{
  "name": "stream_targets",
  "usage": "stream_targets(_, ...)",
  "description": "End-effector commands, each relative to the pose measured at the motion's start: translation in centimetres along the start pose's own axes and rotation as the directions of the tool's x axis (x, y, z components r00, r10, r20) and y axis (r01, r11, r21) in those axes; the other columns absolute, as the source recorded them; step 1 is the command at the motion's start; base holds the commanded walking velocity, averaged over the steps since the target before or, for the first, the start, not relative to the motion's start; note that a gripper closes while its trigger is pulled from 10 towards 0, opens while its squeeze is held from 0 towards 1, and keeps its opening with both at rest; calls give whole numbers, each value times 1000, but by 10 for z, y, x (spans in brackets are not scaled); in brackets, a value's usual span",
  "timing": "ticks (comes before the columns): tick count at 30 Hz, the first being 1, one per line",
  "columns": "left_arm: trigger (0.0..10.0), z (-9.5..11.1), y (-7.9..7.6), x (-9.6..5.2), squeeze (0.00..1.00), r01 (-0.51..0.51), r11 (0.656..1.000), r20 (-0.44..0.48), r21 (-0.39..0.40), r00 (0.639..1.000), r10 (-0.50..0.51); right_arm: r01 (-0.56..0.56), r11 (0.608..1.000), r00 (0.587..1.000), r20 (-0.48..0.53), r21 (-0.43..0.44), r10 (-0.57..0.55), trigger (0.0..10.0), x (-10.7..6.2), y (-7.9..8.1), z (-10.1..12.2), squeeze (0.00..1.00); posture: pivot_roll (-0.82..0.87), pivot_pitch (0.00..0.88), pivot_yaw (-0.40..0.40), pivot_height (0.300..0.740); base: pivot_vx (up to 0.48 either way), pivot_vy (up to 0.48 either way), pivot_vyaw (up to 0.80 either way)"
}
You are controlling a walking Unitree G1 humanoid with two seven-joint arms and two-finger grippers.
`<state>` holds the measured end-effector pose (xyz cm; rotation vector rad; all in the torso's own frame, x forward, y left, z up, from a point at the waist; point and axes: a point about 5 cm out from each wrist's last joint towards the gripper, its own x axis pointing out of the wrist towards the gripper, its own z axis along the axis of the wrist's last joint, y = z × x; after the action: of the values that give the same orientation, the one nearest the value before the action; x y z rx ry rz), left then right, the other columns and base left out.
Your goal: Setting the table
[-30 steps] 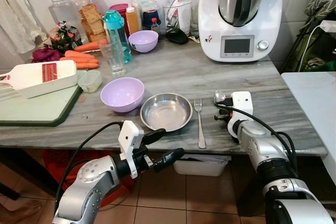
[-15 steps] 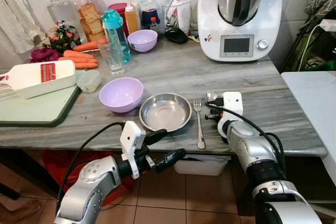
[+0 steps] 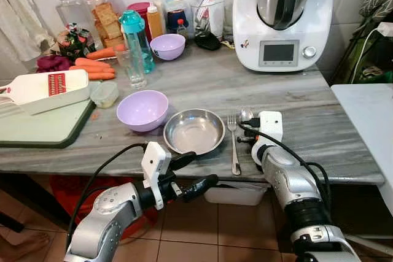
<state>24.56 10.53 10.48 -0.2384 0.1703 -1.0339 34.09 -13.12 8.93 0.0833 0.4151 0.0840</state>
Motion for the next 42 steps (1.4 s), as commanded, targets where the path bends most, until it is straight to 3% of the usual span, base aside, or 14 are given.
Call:
stream_targets(1, 10000, 3, 2, 0, 0, -5, 1000, -6, 15, 1000, 5, -17, 1000, 995, -96, 21, 19, 0, -2, 8, -22, 0, 9, 0, 104, 740, 0, 0, 0)
stream_targets(5, 10000, 3, 2, 0, 0, -5, 1000, -6, 14, 1000, 5, -5, 1000, 995, -103, 30, 8, 0, -5, 4, -25, 0, 5, 0, 104, 740, 0, 0, 0)
stream_targets(6, 10000, 3, 2, 1, 0, -5, 1000, -6, 14, 1000, 5, -3, 1000, 995, -104, 30, 6, 627, -6, 4, -25, 1000, 5, 0, 104, 740, 0, 0, 0)
stream_targets(8, 10000, 3, 2, 1, 0, -4, 1000, -6, 14, 1000, 4, 1, 999, 995, -104, 32, 2, 7412, -7, 3, -26, 1000, 5, 0, 104, 740, 0, 0, 0)
stream_targets(9, 10000, 3, 2, 1, 0, -4, 1000, -6, 14, 1000, 4, 1, 999, 995, -104, 32, 2, 7412, -7, 3, -26, 1000, 5, 0, 104, 740, 0, 0, 0)
stream_targets(10, 10000, 3, 2, 1, 0, -4, 1000, -6, 13, 1000, 4, 8, 999, 994, -105, 33, -5, 9922, -8, 2, -26, 1000, 5, 0, 104, 740, 0, 0, 0)
stream_targets(29, 10000, 7, 6, 2, 0, -26, 999, 21, 31, 999, 26, 67, 996, 998, -12, 58, -66, 10000, -14, -9, -5, 1000, 4, 0, 99, 740, 0, 0, 0)
stream_targets(37, 10000, 24, 15, -4, 0, -175, 984, 144, 24, 975, 170, 113, 994, 974, 197, -8, -110, 10000, -37, -16, 22, 1000, -1, 0, 77, 740, 0, 0, 0)
stream_targets(42, 10000, 27, 15, -8, 0, -219, 975, 175, 19, 961, 213, 154, 988, 957, 248, -6, -148, 10000, -51, -24, 22, 1000, -2, 0, 68, 740, 0, 0, 0)
